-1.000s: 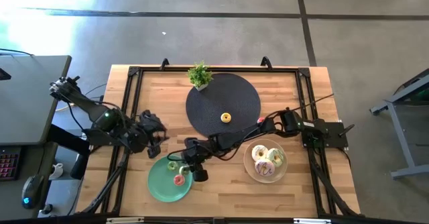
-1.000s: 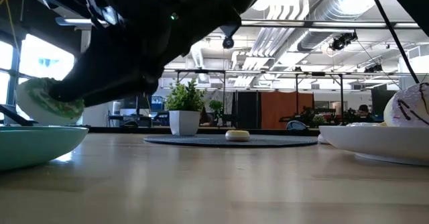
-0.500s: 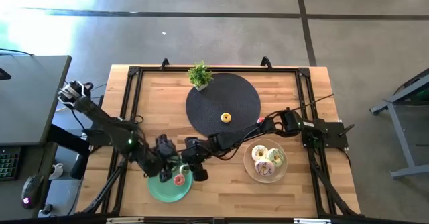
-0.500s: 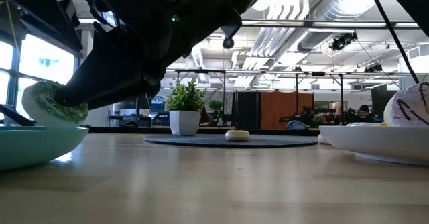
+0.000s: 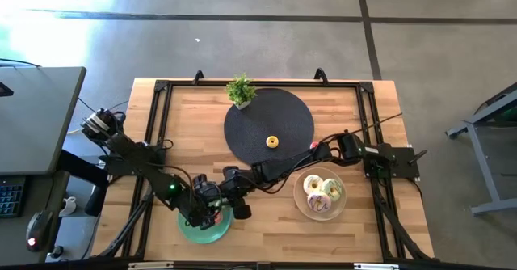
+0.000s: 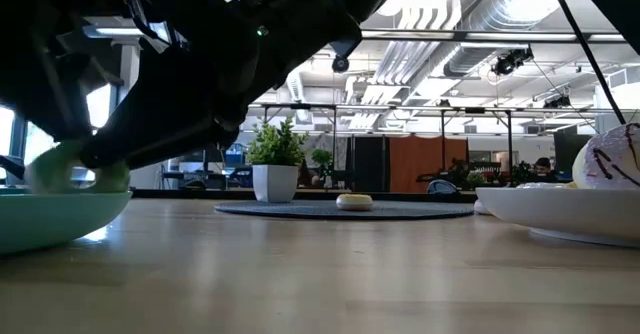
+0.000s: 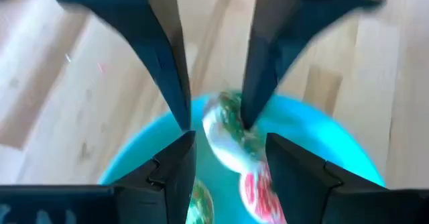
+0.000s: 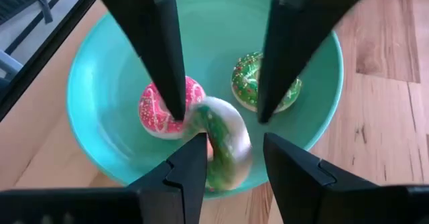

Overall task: Pick & Place donuts
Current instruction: Put the small green donut on the blue plate, then put the small yellow donut on the blue plate

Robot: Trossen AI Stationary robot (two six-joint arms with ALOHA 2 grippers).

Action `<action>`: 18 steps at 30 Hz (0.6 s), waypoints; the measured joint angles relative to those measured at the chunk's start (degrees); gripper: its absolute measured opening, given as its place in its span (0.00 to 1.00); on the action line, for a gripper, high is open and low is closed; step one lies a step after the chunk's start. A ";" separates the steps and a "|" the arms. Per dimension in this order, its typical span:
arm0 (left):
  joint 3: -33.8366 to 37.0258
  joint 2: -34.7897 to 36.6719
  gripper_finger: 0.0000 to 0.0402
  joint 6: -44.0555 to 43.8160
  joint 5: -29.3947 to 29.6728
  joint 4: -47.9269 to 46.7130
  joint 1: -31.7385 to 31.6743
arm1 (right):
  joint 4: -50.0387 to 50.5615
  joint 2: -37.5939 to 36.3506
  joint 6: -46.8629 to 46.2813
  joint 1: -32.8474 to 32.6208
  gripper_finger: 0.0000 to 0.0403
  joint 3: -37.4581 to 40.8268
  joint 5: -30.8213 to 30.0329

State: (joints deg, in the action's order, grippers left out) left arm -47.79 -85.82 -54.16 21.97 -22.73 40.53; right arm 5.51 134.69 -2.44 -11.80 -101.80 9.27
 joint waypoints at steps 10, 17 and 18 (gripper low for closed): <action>0.00 0.05 0.44 -1.52 -3.11 -2.42 -0.02 | -0.61 0.02 0.20 0.15 0.35 -0.02 0.11; 0.00 3.35 0.44 -1.43 -0.14 -5.61 -0.05 | 4.35 -3.66 3.69 0.39 0.35 -0.02 -0.63; -0.01 4.22 0.44 -1.43 0.35 -5.68 -0.07 | 6.51 -4.88 4.50 0.50 0.35 -0.02 -1.99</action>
State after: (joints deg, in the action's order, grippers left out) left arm -47.80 -81.61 -55.59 22.32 -28.41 40.47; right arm 12.02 129.81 2.06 -11.30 -101.82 7.27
